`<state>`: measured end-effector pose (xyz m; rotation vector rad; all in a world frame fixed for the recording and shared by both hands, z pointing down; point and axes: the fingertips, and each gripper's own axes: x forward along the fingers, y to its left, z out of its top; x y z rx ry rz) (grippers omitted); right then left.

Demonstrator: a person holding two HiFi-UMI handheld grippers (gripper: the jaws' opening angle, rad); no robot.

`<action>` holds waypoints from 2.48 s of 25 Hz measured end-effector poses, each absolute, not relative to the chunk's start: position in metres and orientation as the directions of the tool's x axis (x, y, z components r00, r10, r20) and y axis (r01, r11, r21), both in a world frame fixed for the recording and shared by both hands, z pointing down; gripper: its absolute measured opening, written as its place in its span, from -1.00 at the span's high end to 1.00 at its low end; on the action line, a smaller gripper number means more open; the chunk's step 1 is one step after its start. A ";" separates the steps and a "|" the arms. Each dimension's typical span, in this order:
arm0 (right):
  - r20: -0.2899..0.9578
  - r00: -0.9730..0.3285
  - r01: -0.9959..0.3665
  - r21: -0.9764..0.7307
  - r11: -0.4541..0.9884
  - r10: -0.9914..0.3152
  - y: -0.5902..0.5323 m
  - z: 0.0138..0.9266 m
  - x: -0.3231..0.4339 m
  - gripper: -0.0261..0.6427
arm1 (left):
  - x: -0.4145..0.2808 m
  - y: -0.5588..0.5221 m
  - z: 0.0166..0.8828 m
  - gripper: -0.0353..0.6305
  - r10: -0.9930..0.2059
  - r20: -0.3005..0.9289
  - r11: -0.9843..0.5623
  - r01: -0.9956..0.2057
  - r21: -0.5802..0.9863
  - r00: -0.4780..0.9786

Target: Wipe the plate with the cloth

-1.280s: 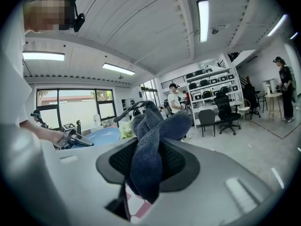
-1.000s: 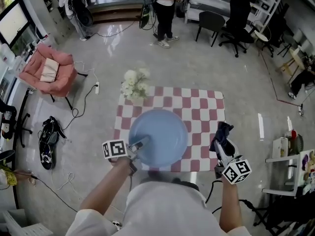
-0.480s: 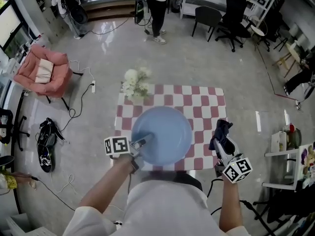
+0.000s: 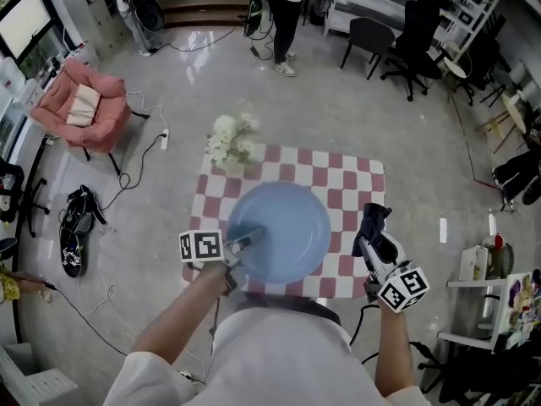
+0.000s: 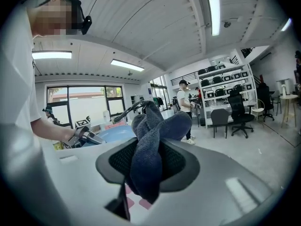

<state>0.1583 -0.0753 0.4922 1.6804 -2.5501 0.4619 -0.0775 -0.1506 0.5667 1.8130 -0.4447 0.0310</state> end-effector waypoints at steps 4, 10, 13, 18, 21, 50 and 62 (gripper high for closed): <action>0.219 -0.478 -0.876 -0.187 0.444 -0.851 -0.086 0.486 0.162 0.52 | -0.063 -0.151 0.564 0.66 -0.273 0.264 -0.230 -0.329 0.916 0.925; 0.244 -0.588 -0.808 -0.132 0.574 -0.771 -0.101 0.480 0.156 0.52 | -0.039 -0.150 0.555 0.66 -0.233 0.277 -0.271 -0.336 0.902 0.932; 0.272 -0.630 -0.769 -0.089 0.633 -0.728 -0.111 0.476 0.146 0.52 | -0.028 -0.153 0.547 0.66 -0.224 0.283 -0.291 -0.342 0.894 0.932; 0.324 -0.664 -0.720 -0.033 0.694 -0.674 -0.121 0.475 0.131 0.51 | -0.010 -0.156 0.542 0.66 -0.236 0.305 -0.307 -0.369 0.877 0.923; 0.359 -0.663 -0.704 -0.001 0.710 -0.657 -0.124 0.480 0.123 0.51 | -0.006 -0.154 0.545 0.66 -0.248 0.322 -0.307 -0.389 0.869 0.914; 0.443 -0.858 -0.295 -0.012 0.956 -0.259 -0.086 0.469 0.037 0.50 | 0.048 -0.095 0.540 0.66 -0.041 0.383 -0.429 -0.363 0.827 0.923; 0.454 -0.885 -0.147 -0.066 0.987 -0.101 -0.073 0.468 0.019 0.51 | 0.061 -0.076 0.542 0.66 0.061 0.413 -0.504 -0.329 0.798 0.908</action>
